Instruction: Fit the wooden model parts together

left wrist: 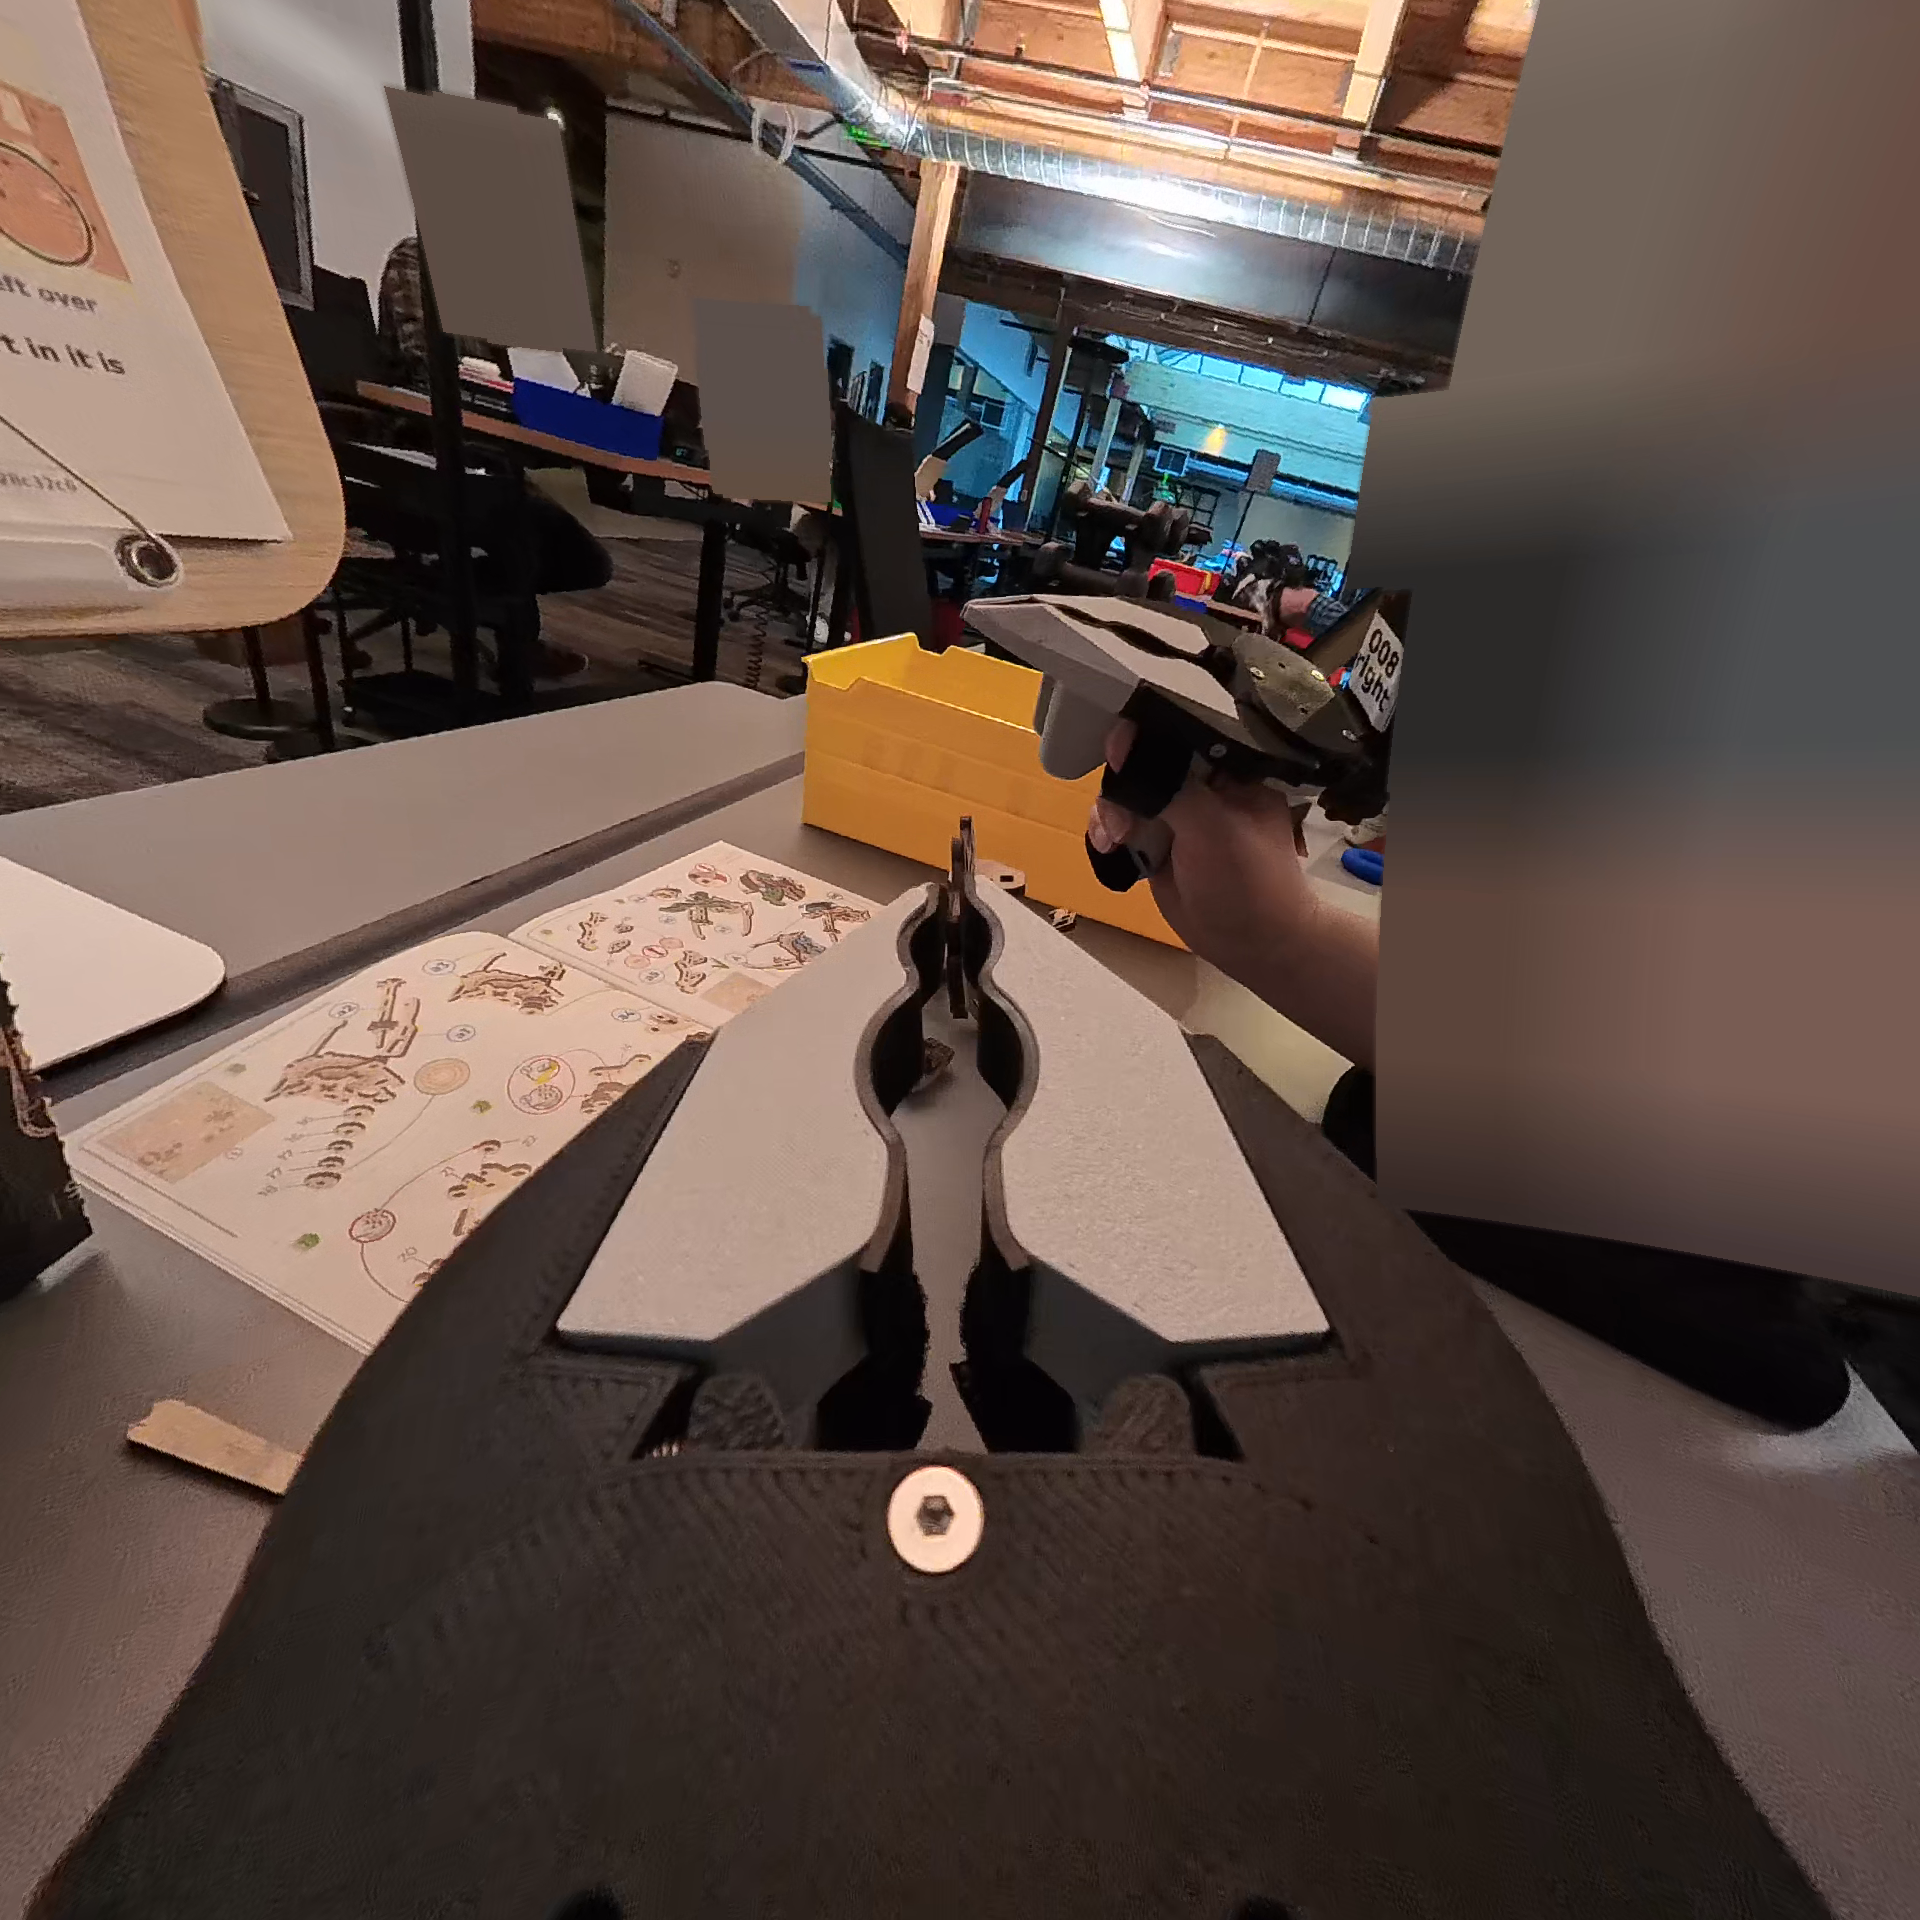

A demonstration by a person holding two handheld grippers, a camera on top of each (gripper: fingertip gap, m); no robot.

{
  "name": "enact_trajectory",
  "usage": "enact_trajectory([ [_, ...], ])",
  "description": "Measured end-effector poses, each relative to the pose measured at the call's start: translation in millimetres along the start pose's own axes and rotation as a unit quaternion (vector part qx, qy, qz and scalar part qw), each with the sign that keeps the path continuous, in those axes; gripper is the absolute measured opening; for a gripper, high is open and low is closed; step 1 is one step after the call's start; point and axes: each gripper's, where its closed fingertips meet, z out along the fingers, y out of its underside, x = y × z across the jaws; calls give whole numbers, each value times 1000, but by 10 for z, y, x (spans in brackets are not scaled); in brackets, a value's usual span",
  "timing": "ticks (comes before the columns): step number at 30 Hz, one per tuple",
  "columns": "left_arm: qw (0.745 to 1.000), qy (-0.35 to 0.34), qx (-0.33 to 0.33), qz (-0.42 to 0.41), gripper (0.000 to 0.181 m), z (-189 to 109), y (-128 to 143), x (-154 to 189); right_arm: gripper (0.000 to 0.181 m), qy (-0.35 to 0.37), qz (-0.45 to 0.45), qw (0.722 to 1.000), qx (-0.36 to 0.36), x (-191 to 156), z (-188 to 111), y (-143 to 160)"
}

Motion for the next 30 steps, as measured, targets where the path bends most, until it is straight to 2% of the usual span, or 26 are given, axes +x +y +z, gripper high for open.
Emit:
enact_trajectory([
  [6,1000,-4,-1,-10,0,8,15,-20,0,2,0,1000,1,8,-3,-5],
  [9,999,3,21,-48,0,-4,-34,-31,0,1,1,1000,2,6,-3,-8],
  [12,997,-21,23,-75,0,-22,-14,-147,0,-2,1,1000,-1,-5,2,1],
  [30,994,-37,6,-101,0,-31,75,-260,0,7,9,1000,-2,40,-2,12],
])
